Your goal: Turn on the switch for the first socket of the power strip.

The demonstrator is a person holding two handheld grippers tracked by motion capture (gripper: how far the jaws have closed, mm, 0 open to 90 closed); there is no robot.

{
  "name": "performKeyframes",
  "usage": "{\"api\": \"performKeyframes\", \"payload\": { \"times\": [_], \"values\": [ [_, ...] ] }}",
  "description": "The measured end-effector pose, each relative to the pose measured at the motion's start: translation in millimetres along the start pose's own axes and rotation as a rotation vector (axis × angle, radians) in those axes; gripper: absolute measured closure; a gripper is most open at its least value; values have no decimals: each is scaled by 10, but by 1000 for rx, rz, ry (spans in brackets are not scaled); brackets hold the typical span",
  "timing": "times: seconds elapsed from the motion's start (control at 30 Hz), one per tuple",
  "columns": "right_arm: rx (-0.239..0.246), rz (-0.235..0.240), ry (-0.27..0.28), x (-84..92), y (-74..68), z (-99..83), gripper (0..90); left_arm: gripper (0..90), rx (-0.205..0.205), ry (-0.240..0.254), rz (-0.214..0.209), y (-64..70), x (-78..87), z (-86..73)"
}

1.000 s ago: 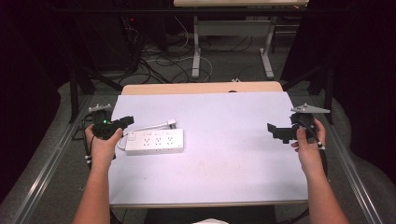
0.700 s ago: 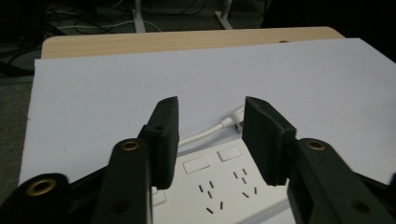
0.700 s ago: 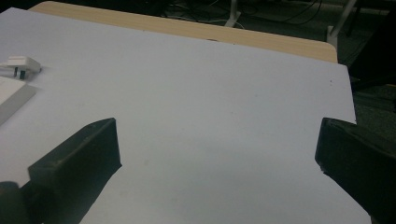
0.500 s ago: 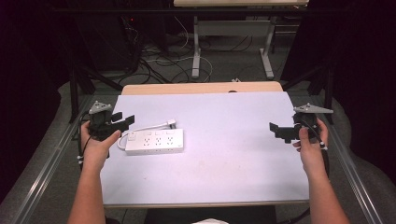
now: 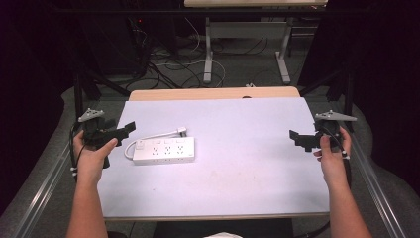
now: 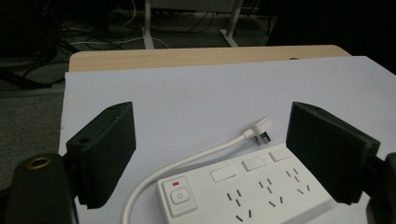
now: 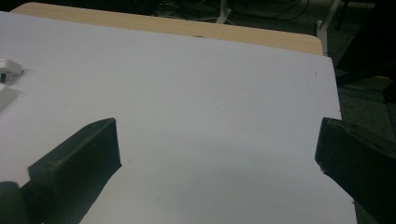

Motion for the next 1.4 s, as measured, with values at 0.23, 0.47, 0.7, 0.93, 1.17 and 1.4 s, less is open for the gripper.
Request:
{"api": "performKeyframes", "payload": {
  "times": [0.23, 0.47, 0.7, 0.93, 1.17, 1.4],
  "values": [
    [-6, -9, -1, -19, 75, -8, 0, 5, 17, 7, 4, -105, -19, -86],
    [-23, -24, 11, -47, 138, -26, 0, 3, 16, 22, 13, -146, -39, -158],
    [-42, -41, 7, -67, 217, -47, 0, 3, 27, 13, 33, -194, -76, -236],
    [-52, -50, 9, -88, 270, -63, 0, 3, 32, -11, 56, -241, -115, -310],
    [-49, -51, 16, -94, 297, -64, 0, 4, 36, -9, 55, -245, -130, -332],
    [-46, -46, 4, -88, 310, -67, 0, 5, 51, 4, 67, -279, -121, -367]
  ]
}}
Point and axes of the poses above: each handheld gripper's, and its own axes: x roughly backward along the jaws, z roughly out of its top, y roughly to its right, the point moved 2 cm from there along -x, roughly forward along the jaws, and after that the axes turned 15 degrees about -x, right-handed, at the moved point
